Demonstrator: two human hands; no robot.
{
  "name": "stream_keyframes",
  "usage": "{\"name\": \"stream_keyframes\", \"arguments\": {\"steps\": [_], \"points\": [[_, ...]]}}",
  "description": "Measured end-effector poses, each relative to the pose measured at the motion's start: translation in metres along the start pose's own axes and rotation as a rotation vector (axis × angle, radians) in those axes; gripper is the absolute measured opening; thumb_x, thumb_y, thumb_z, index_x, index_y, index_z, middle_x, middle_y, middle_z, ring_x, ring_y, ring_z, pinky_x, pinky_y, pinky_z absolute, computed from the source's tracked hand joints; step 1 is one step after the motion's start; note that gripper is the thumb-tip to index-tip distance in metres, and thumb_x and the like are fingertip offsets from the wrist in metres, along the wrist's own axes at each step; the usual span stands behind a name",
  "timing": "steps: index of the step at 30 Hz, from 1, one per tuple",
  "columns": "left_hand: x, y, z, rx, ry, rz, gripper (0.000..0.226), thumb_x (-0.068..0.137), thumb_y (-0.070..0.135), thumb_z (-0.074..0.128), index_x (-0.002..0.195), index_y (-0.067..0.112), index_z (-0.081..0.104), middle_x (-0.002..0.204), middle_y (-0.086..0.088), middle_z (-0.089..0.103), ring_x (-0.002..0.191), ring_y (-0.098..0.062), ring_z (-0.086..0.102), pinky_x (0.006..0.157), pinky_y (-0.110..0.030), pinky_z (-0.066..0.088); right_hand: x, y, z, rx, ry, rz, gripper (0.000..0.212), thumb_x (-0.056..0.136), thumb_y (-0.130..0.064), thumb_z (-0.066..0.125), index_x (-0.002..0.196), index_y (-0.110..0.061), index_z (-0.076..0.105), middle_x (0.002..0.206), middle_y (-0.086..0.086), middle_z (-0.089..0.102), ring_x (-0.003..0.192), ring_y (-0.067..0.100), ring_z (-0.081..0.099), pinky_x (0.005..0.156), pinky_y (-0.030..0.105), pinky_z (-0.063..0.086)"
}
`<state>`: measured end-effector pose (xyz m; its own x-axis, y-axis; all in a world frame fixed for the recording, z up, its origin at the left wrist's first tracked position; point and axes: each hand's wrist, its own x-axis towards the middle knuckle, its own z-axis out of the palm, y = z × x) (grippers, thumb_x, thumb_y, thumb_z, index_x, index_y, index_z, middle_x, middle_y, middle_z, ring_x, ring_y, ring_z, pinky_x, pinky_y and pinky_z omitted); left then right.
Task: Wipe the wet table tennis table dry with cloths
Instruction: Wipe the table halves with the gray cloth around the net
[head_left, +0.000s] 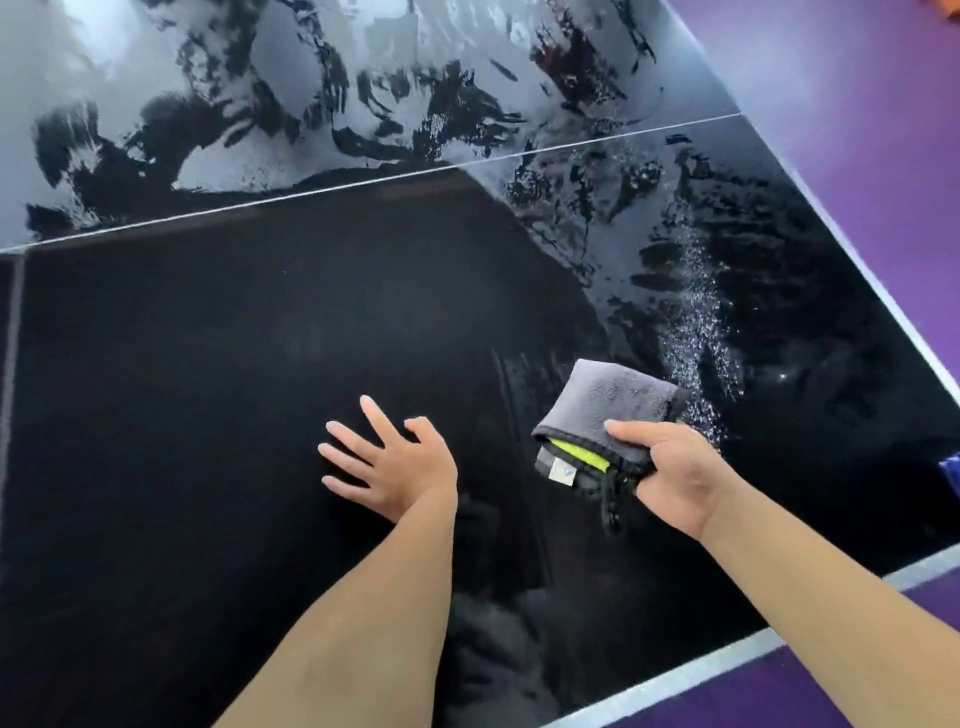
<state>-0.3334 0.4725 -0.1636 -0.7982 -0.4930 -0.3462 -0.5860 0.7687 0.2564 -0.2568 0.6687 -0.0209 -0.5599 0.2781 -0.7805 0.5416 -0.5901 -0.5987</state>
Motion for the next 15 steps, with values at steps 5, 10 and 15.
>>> {"name": "stream_keyframes", "arguments": {"steps": [5,10,15], "points": [[0.005,0.001,0.013,0.061,0.105,-0.02,0.066,0.096,0.048,0.023,0.159,0.04,0.006,0.168,-0.011,0.005,0.154,-0.035,-0.002,0.121,-0.061,0.003,0.099,-0.091,0.04,-0.309,0.077,-0.267,0.03,0.089,0.018,0.045,0.097,-0.007,0.061,0.092,0.012,0.066,0.081,0.029,0.067,0.072,0.041,0.057],[0.009,0.001,0.023,0.093,0.187,-0.033,0.068,0.092,0.05,0.023,0.159,0.039,0.015,0.167,-0.01,0.012,0.154,-0.033,0.003,0.121,-0.06,0.007,0.21,-0.185,0.106,-0.617,0.194,-0.655,0.031,0.091,0.004,0.044,0.106,-0.017,0.063,0.089,-0.001,0.062,0.069,0.002,0.055,0.064,0.017,0.042],[0.012,0.002,0.029,0.117,0.246,-0.029,0.071,0.088,0.049,0.029,0.158,0.037,0.025,0.166,-0.011,0.018,0.154,-0.034,0.01,0.12,-0.061,0.01,0.322,-0.21,0.163,-1.257,0.122,-0.64,0.053,0.1,-0.041,0.047,0.149,-0.022,0.042,0.152,0.005,0.045,0.141,0.025,0.04,0.115,0.032,0.027]]}}
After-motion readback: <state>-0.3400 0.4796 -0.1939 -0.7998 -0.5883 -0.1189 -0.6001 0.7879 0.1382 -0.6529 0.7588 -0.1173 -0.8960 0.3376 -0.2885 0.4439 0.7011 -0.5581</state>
